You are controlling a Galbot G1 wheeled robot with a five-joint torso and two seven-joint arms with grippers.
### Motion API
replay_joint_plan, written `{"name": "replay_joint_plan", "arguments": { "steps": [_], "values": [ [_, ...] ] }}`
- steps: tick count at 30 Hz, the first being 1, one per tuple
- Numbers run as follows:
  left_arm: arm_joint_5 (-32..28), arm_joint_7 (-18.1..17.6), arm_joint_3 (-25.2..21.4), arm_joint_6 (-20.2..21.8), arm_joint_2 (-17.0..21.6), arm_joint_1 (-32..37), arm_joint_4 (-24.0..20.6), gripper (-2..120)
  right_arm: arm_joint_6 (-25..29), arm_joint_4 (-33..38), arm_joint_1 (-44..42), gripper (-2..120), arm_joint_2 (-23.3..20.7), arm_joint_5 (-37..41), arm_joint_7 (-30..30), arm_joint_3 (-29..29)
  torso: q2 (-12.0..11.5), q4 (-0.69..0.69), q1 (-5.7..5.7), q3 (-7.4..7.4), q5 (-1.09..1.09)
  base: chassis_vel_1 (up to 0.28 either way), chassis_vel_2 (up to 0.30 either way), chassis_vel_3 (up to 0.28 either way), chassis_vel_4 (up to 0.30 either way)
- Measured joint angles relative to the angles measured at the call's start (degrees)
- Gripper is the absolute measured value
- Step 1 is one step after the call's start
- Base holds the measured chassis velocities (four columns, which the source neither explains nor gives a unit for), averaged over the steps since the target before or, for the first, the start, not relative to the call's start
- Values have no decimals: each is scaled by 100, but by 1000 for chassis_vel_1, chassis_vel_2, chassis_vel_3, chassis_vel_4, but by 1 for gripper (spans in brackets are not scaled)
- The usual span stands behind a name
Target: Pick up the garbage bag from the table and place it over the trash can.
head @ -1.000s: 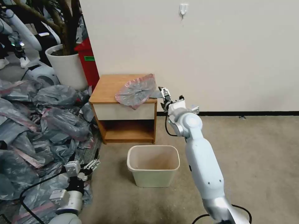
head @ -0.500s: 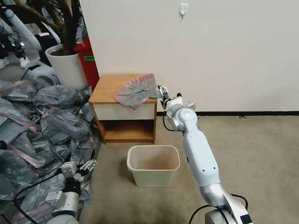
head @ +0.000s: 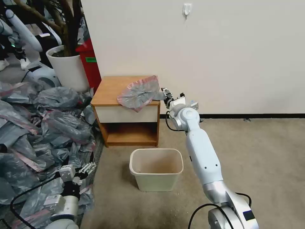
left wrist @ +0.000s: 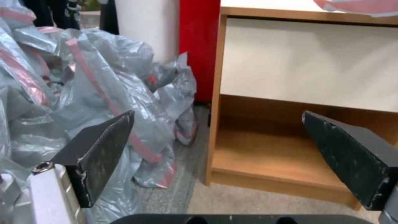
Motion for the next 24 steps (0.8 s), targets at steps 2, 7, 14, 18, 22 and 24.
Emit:
{"name": "replay_joint_plan", "arguments": {
  "steps": [2, 7, 14, 18, 22, 24],
  "values": [
    [1, -2, -14, -1, -2, 7, 6, 100, 2, -39, 13, 47, 0, -34, -24, 1, 0, 0, 0, 0, 0, 0, 0, 0, 0],
    [12, -2, -19, -7, -20, 12, 30, 100, 8, -48, 12, 28, 0, -68, -42, 4, 0, 0, 0, 0, 0, 0, 0, 0, 0],
    [44, -2, 4, -13, -38, 2, 71, 100, 19, -20, -20, 15, -1, -96, -43, 10, 0, 0, 0, 0, 0, 0, 0, 0, 0],
    [77, -3, 12, -26, -43, -3, 96, 100, 29, 19, -39, 15, -1, -121, -43, 10, 0, 0, 0, 0, 0, 0, 0, 0, 0],
    [109, -3, 16, -43, -55, -3, 125, 100, 38, 111, -67, 14, -1, -143, -36, 5, 0, 0, 0, 0, 0, 0, 0, 0, 0],
    [124, -4, 20, -65, -68, -3, 146, 100, 38, 237, -125, 14, -2, -144, -22, -9, 0, 0, 0, 0, 0, 0, 0, 0, 0]
  ]
}}
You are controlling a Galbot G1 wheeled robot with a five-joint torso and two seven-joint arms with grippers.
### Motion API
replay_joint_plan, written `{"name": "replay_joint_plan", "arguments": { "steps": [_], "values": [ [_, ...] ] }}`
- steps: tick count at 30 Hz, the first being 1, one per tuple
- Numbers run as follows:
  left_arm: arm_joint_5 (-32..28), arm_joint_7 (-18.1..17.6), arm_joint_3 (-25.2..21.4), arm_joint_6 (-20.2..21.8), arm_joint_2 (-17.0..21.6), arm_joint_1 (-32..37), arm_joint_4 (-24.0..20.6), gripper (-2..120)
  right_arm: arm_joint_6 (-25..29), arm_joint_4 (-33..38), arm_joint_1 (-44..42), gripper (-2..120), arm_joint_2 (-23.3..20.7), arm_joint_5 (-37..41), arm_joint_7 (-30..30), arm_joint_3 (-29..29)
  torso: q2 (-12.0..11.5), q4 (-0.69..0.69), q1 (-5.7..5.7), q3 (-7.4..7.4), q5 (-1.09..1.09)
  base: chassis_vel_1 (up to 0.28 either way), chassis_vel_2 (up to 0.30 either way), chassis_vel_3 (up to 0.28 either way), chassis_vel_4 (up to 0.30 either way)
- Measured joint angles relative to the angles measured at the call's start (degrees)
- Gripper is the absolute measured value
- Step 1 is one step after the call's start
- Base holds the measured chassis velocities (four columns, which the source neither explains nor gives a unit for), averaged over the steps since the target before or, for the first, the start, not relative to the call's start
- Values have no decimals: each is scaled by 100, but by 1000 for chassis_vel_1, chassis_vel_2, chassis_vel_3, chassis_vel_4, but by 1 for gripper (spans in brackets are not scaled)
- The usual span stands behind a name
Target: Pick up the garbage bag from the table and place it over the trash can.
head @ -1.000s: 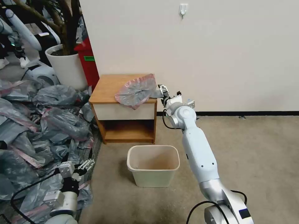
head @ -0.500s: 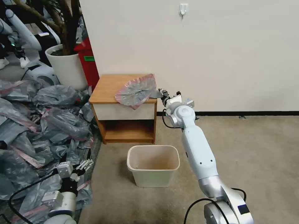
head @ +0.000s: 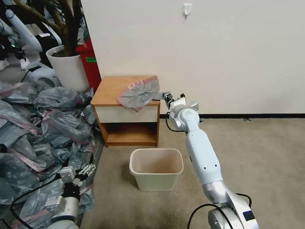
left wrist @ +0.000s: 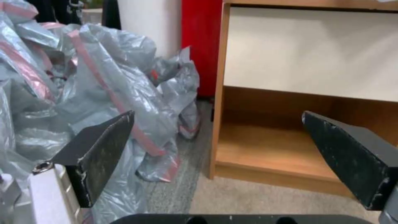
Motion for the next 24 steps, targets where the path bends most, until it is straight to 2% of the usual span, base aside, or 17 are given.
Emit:
{"name": "replay_joint_plan", "arguments": {
  "steps": [4, 7, 12, 24],
  "values": [
    [10, 0, 15, -32, -18, -5, 30, 100, -1, 289, -206, 9, -62, 1, 75, -52, 0, 2, 0, 0, 0, 0, 0, 0, 0],
    [13, 0, 30, -45, -19, -11, 51, 100, -8, 546, -413, 0, -184, 18, 124, -86, 0, 0, 0, 0, 1, 0, 0, 0, 0],
    [31, 0, 67, -54, -17, -22, 71, 100, 7, 631, -495, 0, -307, -9, 135, -161, 0, -1, 0, 0, 1, 0, 0, 0, 0],
    [53, -2, 53, -88, -7, 6, 86, 100, 34, 864, -538, 0, -239, -63, 131, -289, 0, 2, 0, 0, 0, 0, 0, 0, 0]
  ]
}}
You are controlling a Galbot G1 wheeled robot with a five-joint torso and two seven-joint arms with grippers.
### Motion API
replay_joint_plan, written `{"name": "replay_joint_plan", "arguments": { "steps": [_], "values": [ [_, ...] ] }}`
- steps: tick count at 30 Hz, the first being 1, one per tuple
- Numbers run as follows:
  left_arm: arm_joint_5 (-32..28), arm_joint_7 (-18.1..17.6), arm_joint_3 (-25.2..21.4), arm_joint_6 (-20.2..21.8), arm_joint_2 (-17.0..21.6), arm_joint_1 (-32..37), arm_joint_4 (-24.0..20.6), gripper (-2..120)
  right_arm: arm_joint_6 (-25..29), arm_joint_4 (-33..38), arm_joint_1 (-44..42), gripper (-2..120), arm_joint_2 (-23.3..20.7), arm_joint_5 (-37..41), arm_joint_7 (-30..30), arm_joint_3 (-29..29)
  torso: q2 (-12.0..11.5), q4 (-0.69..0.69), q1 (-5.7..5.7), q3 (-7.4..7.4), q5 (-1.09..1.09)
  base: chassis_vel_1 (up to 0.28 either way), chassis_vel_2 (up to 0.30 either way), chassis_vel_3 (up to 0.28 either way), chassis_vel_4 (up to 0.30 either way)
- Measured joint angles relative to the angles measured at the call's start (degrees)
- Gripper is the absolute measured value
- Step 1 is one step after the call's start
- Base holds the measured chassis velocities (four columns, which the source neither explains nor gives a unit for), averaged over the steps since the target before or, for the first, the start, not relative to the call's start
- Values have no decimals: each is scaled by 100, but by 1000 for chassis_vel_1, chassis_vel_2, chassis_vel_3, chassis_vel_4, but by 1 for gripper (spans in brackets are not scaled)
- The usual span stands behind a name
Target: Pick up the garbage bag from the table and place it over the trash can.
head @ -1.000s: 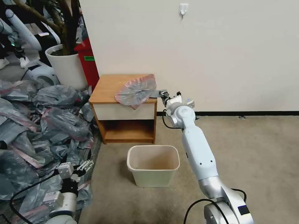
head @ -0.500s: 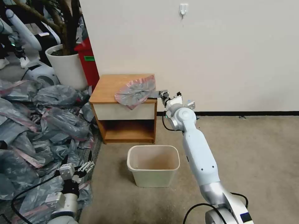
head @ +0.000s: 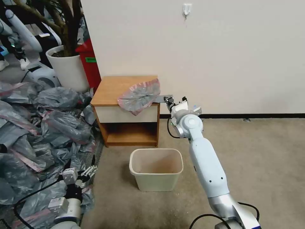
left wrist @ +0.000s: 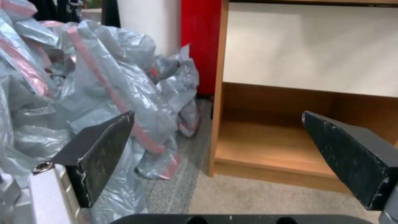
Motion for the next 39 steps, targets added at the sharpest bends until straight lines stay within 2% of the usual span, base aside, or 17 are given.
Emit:
{"name": "replay_joint_plan", "arguments": {
  "steps": [6, 9, 11, 14, 15, 19, 20, 23, 27, 39],
  "values": [
    [-6, -5, 3, -6, 35, -44, 65, 100, -1, 634, -389, 0, -244, -17, 13, -113, 0, -2, 0, 0, 0, 0, 0, 0, 0],
    [-8, -8, 39, -11, 52, -95, 114, 100, -56, 1510, -935, 0, -479, 4, 112, -201, 0, -2, 0, 0, -2, 0, 0, 0, 0],
    [-8, -8, 50, -11, 55, -105, 127, 100, -72, 1666, -1073, 0, -521, 7, 137, -234, 0, -3, 0, 0, -1, 0, 0, 0, 0],
    [-8, -8, 83, -13, 50, -158, 162, 100, -118, 2390, -1899, 0, -598, -17, 259, -393, 0, -3, 0, 0, 0, 0, 0, 0, 0],
    [-8, -8, 83, -13, 50, -158, 162, 100, -118, 2390, -1899, 0, -598, -17, 259, -393, 0, -3, 0, 0, 0, 0, 0, 0, 0],
    [2, -6, 119, -15, 11, -191, 174, 100, -142, 2952, -2813, 0, -517, -297, 371, -774, 1, -2, 0, -1, 0, 0, 0, 0, 0],
    [2, -6, 119, -15, 11, -191, 174, 100, -142, 2952, -2813, 0, -517, -297, 371, -774, 1, -2, 0, -1, 0, 0, 0, 0, 0],
    [29, -1, 130, -39, -37, -183, 176, 100, -128, 3112, -3512, 0, -366, -755, 365, -1155, 1, -1, 0, -1, 0, 0, 0, 0, 0],
    [40, 1, 123, -98, -59, -148, 175, 100, -63, 3046, -3831, 0, -359, -1104, 315, -1330, 1, -2, 0, 0, 0, 0, 0, 0, 0],
    [61, 4, 138, -196, -95, -85, 166, 100, 175, 2675, -4012, 0, -508, -2017, 181, -1510, 1, -2, 0, 0, 0, 0, 0, 0, 0]
  ]
}}
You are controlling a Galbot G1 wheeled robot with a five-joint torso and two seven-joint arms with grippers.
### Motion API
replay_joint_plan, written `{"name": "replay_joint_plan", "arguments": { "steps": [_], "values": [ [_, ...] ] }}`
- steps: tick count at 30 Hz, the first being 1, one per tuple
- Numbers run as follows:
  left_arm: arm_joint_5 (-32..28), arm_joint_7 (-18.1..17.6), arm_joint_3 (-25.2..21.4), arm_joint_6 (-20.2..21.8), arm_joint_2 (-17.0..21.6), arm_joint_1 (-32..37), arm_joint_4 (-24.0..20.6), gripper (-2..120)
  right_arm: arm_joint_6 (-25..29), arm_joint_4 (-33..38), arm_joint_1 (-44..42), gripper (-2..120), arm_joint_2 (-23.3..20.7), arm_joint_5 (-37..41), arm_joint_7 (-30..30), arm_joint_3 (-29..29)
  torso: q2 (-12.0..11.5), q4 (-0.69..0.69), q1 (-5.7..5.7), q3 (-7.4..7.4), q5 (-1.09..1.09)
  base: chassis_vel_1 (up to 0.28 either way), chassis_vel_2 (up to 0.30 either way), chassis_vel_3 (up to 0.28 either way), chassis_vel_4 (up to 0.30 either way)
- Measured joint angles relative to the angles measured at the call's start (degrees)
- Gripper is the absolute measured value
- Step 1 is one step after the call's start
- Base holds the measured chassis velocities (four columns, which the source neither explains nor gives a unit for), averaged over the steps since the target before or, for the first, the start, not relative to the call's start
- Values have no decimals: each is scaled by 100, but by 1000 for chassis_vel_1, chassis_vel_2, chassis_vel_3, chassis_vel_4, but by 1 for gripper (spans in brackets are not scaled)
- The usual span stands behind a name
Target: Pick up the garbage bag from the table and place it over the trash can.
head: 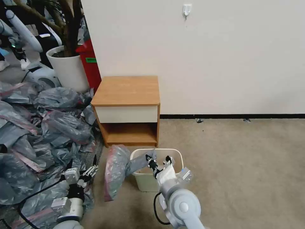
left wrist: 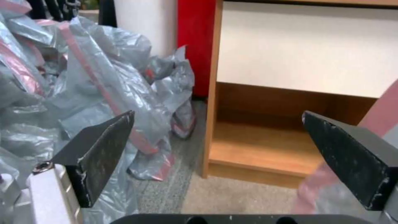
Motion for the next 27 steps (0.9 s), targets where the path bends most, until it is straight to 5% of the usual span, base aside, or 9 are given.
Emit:
{"name": "replay_joint_plan", "arguments": {
  "steps": [12, 27],
  "values": [
    [46, 10, 61, -53, -3, -37, 88, 100, 28, -17, -163, 0, -180, -732, -128, 19, 0, 0, 0, 0, 0, 0, 0, 0, 0],
    [241, 30, 143, -134, 1, -62, 102, 100, 37, 36, -227, 55, -415, -1381, -166, 171, 0, -1, 0, 0, 1, 0, 0, 0, 0]
  ]
}}
